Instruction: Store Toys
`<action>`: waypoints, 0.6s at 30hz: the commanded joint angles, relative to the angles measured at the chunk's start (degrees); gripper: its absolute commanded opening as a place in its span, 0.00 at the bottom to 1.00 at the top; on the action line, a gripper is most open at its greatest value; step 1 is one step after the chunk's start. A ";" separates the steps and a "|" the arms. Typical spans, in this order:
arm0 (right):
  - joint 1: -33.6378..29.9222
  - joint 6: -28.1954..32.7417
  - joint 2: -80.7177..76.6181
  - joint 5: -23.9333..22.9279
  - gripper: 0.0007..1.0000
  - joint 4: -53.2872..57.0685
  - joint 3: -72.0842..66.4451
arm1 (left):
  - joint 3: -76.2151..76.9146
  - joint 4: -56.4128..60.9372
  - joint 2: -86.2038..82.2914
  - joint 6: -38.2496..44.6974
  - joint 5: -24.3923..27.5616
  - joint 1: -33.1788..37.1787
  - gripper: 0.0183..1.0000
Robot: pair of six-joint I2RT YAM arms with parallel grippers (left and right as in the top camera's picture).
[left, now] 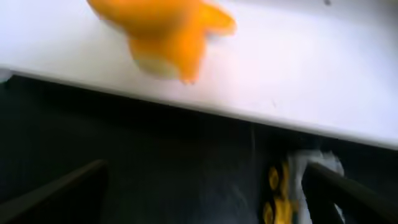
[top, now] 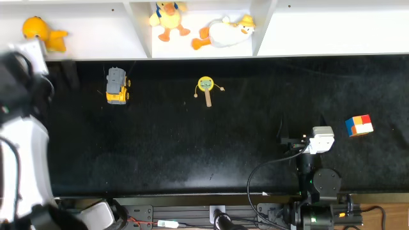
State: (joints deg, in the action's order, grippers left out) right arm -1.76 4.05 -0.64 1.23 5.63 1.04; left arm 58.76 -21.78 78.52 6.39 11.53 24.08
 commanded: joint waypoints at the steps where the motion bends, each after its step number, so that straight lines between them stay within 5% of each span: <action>1: -0.13 -0.44 0.39 0.22 1.00 -0.26 -0.28 | -10.86 1.99 -5.35 1.07 -0.37 -6.67 1.00; 7: -0.13 -0.44 0.39 0.22 1.00 -0.26 -0.28 | -11.82 2.34 -3.04 1.49 -9.68 -17.66 1.00; 18: -0.13 -0.44 0.39 0.22 1.00 -0.24 -0.28 | -11.82 6.25 6.67 1.44 -9.20 -18.69 1.00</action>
State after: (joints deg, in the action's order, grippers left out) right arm -1.74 4.05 -0.64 1.26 5.67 1.04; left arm 47.07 -16.64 82.11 6.59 2.72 5.43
